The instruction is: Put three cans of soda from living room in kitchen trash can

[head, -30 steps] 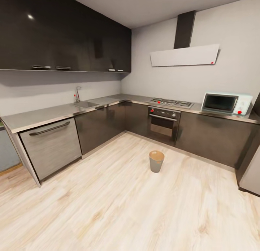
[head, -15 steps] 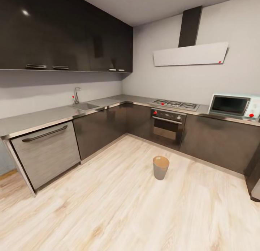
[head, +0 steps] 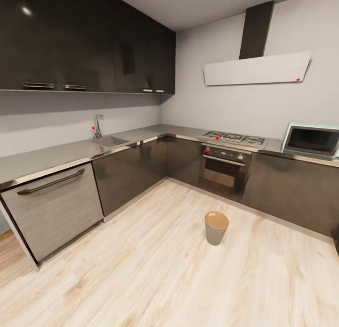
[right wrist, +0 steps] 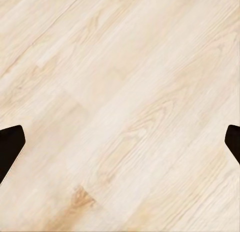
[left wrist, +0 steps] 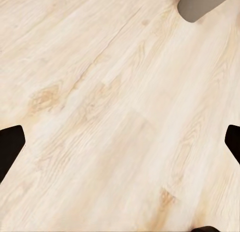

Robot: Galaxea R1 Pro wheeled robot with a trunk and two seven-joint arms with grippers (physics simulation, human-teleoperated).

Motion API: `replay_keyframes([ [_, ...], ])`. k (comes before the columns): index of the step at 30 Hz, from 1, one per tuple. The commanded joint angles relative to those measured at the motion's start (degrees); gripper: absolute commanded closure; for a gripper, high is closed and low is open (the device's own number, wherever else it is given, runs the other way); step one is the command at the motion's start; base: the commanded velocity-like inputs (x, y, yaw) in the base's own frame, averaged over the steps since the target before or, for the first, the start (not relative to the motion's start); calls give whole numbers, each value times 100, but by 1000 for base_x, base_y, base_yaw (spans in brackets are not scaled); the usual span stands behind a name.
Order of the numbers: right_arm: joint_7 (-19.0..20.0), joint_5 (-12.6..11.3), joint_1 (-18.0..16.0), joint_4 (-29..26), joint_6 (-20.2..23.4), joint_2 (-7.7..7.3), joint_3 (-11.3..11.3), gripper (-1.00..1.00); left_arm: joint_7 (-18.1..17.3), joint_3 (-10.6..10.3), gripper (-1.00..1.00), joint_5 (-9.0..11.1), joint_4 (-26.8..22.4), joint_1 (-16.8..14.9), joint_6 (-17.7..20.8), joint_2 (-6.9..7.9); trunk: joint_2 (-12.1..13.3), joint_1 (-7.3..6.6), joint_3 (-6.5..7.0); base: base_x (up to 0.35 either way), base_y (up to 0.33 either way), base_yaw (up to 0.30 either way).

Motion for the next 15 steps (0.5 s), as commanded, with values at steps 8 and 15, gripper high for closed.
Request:
replay_keyframes([
  [8,0,3,0,0,0,0,0,-100,0,0,-100,0,-1,0,2,0,0,0,0,346,69,0],
  [15,0,2,0,0,0,-7,0,-100,0,0,-100,2,-2,0,-1,0,0,0,0,346,13,0],
])
